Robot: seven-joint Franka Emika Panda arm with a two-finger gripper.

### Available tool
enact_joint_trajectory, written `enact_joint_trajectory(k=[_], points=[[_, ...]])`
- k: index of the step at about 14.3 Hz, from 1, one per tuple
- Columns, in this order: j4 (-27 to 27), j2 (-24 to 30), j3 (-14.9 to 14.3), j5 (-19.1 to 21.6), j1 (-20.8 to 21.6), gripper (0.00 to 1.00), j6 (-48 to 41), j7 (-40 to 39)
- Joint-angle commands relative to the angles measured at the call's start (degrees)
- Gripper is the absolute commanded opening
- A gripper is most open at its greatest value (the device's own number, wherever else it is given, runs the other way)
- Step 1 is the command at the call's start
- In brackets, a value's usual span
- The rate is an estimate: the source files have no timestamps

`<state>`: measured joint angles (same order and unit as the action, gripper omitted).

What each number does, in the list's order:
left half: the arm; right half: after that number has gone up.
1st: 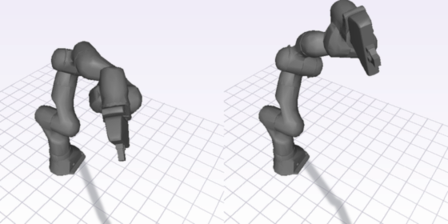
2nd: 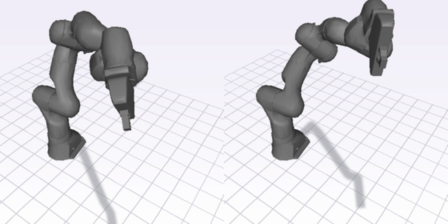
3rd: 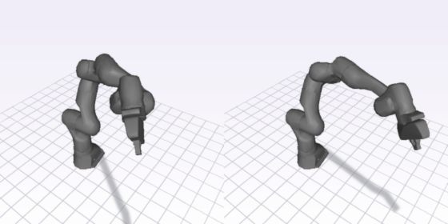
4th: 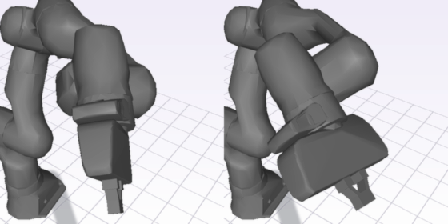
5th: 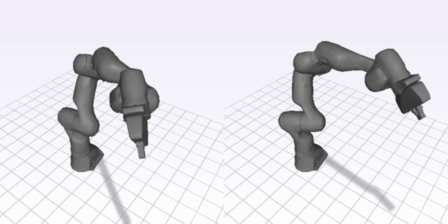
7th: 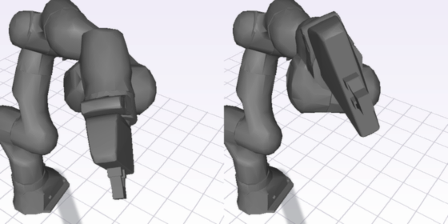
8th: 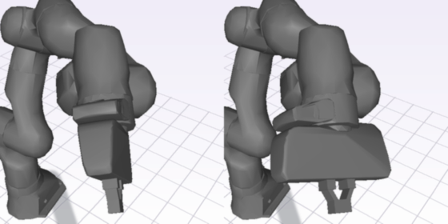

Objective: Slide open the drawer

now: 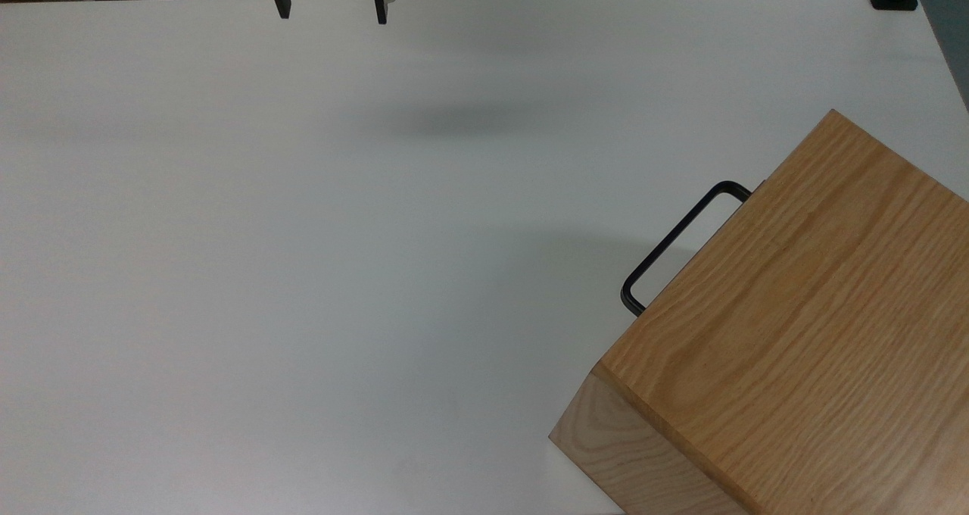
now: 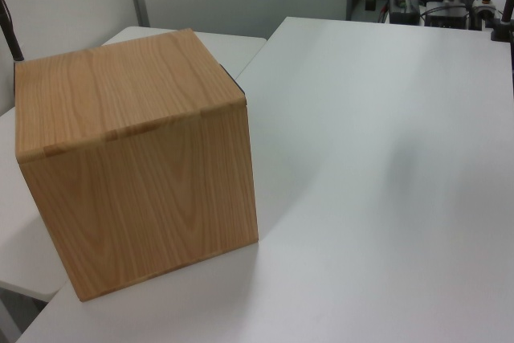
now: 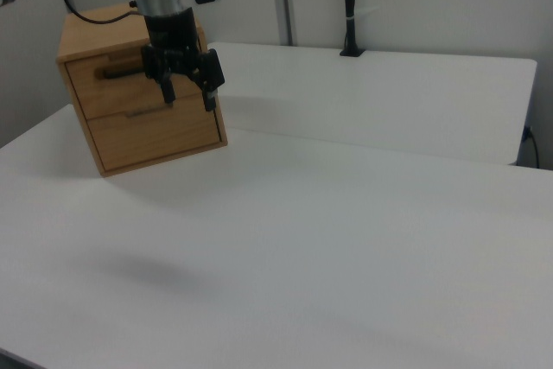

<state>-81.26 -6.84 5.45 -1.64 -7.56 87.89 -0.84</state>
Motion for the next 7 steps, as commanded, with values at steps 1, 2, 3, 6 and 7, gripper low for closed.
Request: enact_joint_trajectory(k=[1,2,3,6,7], points=[[-1.09,0.78,-0.26,-1.08,-0.09,1.00,1.94,-0.31],[-0.92,0.08,0.00,-1.17,0.26,1.00,2.55,0.05],[-0.83,-0.45,0.26,-1.08,1.39,1.00,3.95,2.66],[-0.83,-2.29,0.27,-0.03,3.33,1.00,7.64,14.78],[-0.83,-3.08,0.44,0.15,4.04,1.00,9.22,18.12]])
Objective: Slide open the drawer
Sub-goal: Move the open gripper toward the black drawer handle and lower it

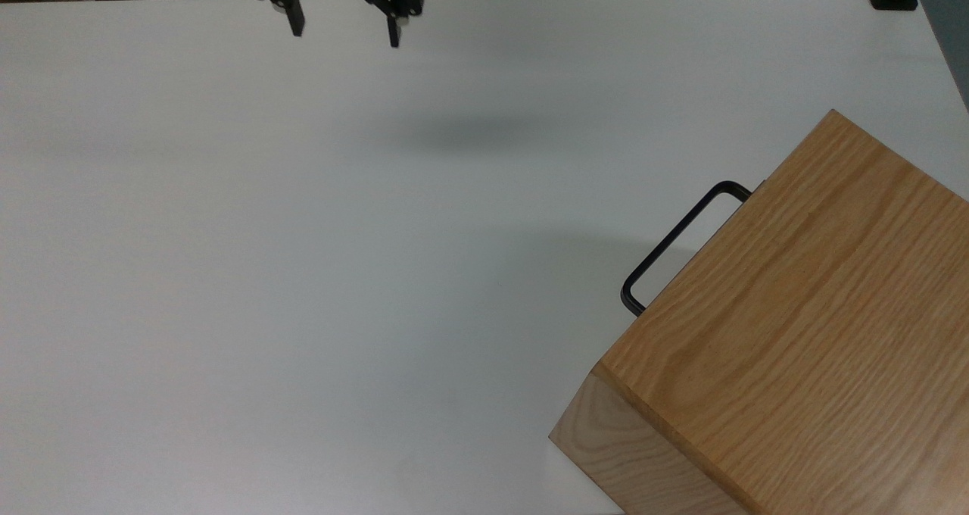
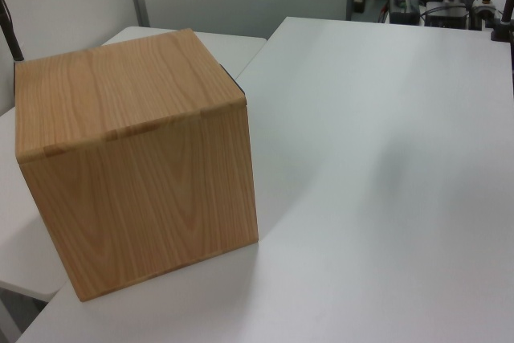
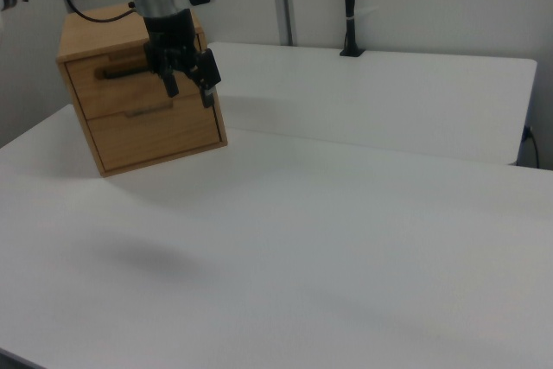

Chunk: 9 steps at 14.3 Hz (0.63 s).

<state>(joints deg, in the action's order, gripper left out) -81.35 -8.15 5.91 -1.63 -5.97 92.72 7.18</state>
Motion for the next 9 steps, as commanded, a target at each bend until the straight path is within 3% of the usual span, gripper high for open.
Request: enact_joint_trajectory(k=[1,3,6,9], points=[[-0.74,-2.65,-0.02,0.83,4.11,1.00,6.58,13.45],[-0.74,-5.28,-0.02,4.86,6.66,1.00,14.90,23.45],[-0.74,-8.19,-0.02,7.77,9.91,1.00,23.09,32.34],[-0.74,-10.12,0.07,9.79,12.38,0.92,31.53,40.96]])
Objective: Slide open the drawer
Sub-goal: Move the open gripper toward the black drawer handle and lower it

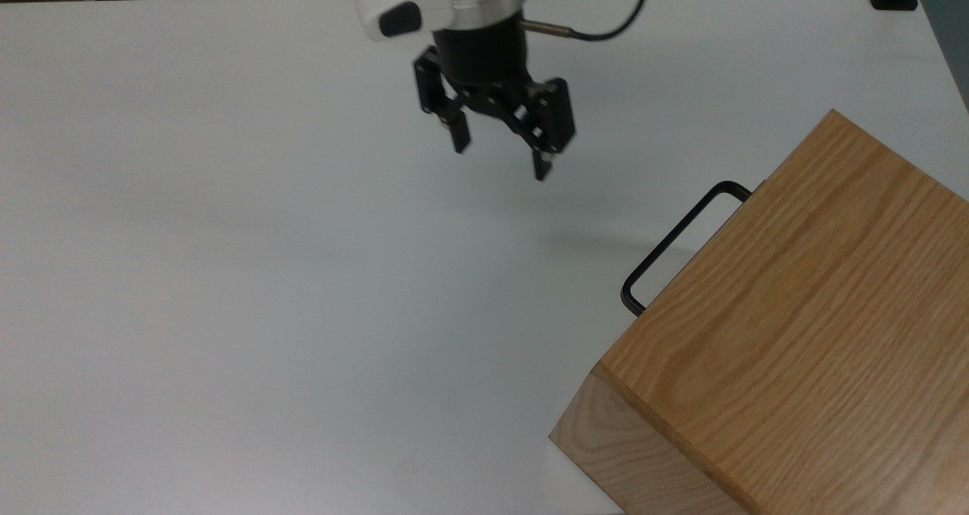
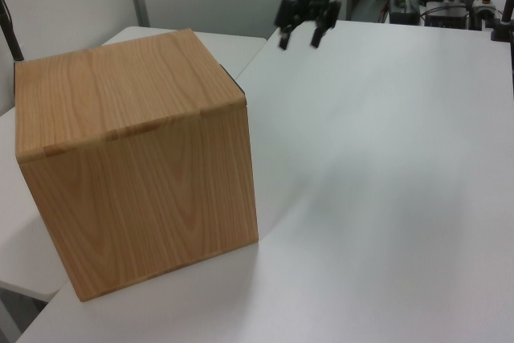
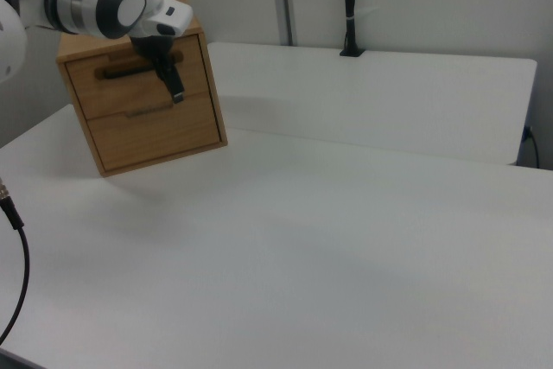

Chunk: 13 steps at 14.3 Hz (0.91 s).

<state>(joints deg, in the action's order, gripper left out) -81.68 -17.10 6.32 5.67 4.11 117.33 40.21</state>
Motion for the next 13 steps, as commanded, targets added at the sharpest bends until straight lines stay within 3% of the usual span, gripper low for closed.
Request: enact_joint_trajectory(k=[1,3,9,13], points=[[-0.41,-1.79,-0.08,3.20,2.83,0.90,9.64,10.30],[-0.41,-2.84,1.49,3.99,3.01,0.84,14.13,13.91],[-0.94,-5.57,7.21,4.08,2.75,0.83,25.57,16.21],[-1.11,-6.36,8.89,3.73,2.13,0.63,29.44,16.13]])
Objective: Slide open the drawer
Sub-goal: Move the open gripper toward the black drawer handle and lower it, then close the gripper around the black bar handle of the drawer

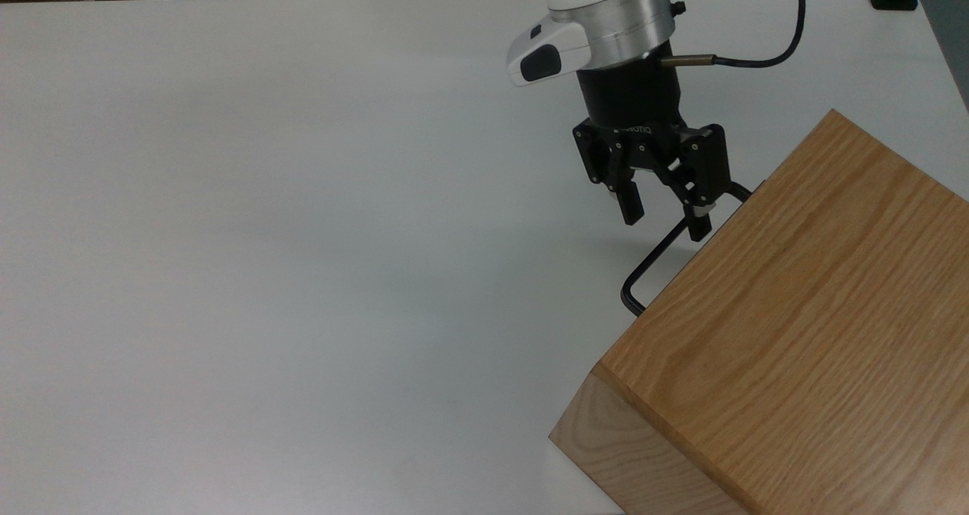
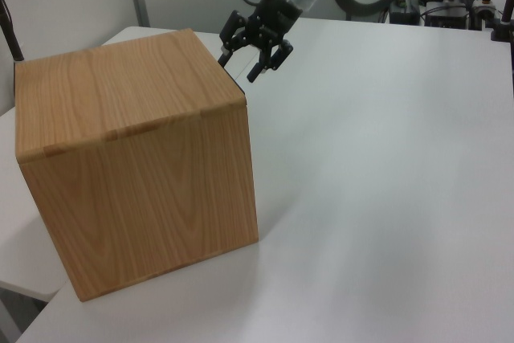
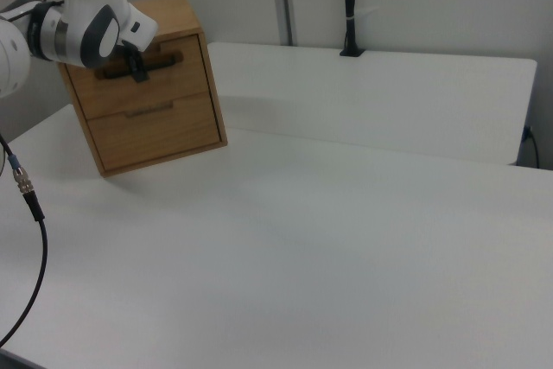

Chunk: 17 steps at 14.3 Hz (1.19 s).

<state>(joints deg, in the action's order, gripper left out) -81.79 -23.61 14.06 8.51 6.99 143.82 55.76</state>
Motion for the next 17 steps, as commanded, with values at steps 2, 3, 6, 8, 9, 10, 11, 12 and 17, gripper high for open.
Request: enact_joint_trajectory(k=[2,3,6,8,9,10,11,12,17], points=[[-0.91,-0.64,1.15,0.72,-0.75,0.57,3.05,0.41],[-1.00,-0.73,1.15,0.54,-0.75,0.49,3.05,0.32],[-1.96,-0.73,1.15,0.46,-0.67,0.44,3.05,0.14],[-2.05,-0.64,1.24,0.45,-0.67,0.39,2.96,0.06],[-2.49,-0.64,1.24,0.45,-0.58,0.35,2.96,0.06],[-2.58,-0.56,1.32,0.45,-0.58,0.34,2.96,0.06],[-2.58,-0.56,1.50,0.45,-0.58,0.31,2.96,0.14],[-2.67,-0.56,1.76,0.54,-0.75,0.30,2.96,0.14],[-3.11,-0.03,1.68,0.37,-0.40,0.15,2.87,-0.21]])
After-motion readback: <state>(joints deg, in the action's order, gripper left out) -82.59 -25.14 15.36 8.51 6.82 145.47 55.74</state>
